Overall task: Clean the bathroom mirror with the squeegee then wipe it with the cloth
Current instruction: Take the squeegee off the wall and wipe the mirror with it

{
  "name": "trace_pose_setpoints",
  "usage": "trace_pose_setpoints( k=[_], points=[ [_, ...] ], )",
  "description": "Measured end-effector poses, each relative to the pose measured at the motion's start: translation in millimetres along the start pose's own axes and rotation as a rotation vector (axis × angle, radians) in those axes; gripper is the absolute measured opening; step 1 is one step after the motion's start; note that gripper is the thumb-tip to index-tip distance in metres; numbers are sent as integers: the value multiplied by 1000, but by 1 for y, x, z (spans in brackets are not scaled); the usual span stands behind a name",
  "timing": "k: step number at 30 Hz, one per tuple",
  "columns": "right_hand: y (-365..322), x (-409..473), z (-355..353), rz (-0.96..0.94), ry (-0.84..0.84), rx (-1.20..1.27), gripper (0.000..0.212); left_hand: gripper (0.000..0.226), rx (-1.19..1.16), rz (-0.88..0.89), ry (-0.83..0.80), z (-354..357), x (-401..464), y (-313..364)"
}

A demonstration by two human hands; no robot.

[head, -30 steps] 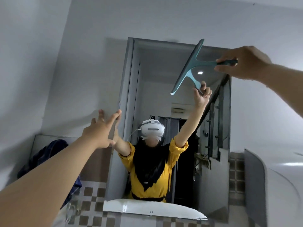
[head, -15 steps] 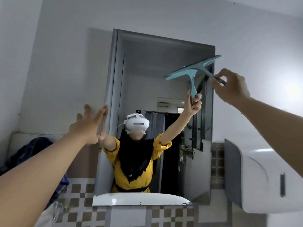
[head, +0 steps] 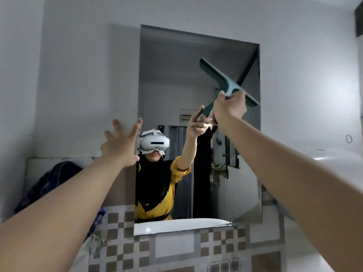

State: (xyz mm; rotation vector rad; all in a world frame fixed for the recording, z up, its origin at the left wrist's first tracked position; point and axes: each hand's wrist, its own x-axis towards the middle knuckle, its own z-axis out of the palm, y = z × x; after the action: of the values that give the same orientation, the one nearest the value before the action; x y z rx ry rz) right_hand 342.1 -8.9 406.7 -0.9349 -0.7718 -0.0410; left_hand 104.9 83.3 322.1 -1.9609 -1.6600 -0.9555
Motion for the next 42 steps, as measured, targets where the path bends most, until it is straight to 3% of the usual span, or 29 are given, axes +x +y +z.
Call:
trace_pose_setpoints(
  k=[4, 10, 18, 27, 42],
  points=[
    [-3, -38, 30, 91, -8, 110, 23, 117, 5, 5, -12, 0, 0, 1],
    [-15, -102, 66, 77, -123, 228, 18, 115, -13, 20, -36, -2, -3, 2],
    [-5, -143, 75, -65, -260, 66, 19, 103, -144, 175, -71, 2, -20, -19],
    [31, -94, 16, -439, -317, -289, 23, 128, -126, 203, -79, 30, -42, -19],
    [75, 17, -75, -693, -377, -487, 31, 132, -57, 143, -68, 34, -39, -14]
  ],
)
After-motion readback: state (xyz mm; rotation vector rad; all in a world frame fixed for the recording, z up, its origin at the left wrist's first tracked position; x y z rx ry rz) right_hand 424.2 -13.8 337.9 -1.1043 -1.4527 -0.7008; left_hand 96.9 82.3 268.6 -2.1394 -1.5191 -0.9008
